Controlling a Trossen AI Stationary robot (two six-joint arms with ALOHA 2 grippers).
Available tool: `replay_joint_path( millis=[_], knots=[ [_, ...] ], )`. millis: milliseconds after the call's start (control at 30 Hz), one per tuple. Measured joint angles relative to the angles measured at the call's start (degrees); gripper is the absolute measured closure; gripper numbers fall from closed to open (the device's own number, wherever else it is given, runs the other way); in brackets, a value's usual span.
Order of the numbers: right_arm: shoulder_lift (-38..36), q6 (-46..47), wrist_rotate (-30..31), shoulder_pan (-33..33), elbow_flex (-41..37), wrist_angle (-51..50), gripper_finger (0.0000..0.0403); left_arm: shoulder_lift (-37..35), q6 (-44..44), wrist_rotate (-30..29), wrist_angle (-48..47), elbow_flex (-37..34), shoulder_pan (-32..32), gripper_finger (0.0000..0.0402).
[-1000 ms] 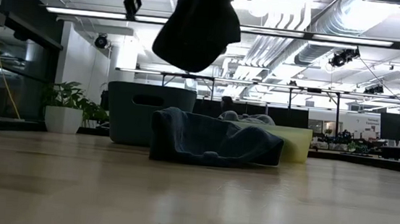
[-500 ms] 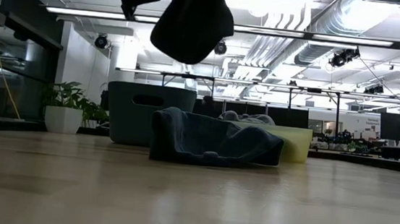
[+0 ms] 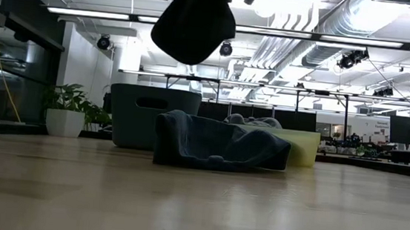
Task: Pick & Place hat
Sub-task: Put the left blue cap into the blue bin
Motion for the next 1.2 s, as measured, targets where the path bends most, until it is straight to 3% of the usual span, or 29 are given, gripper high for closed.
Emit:
replay_joint_path(
  millis=[133, 333, 633, 967, 1200],
  knots=[
    [-0.02, -1.50, 0.02, 0.00, 0.00, 0.13, 0.0402, 0.35, 3.31, -7.08, -0.17, 0.00, -2.80, 0.0245],
    [-0.03, -1.36, -1.27, 0.00, 0.00, 0.08, 0.0403, 0.32, 3.55, -9.45, 0.35, 0.00, -3.07, 0.0245],
    [-0.13, -1.27, -1.37, -0.09, 0.00, 0.98, 0.0403, 3.13, 4.86, -16.72, 10.82, 0.09, -3.07, 0.0245],
    [-0.13, -1.51, -1.47, -1.53, -0.02, 0.59, 0.0403, 4.54, 4.82, -15.89, 9.14, 0.09, -5.10, 0.0245],
    [-0.13, -1.29, -2.85, -3.02, -0.02, 0.82, 0.0403, 4.53, 0.95, -24.27, 11.05, 0.09, -7.28, 0.0245]
  ],
)
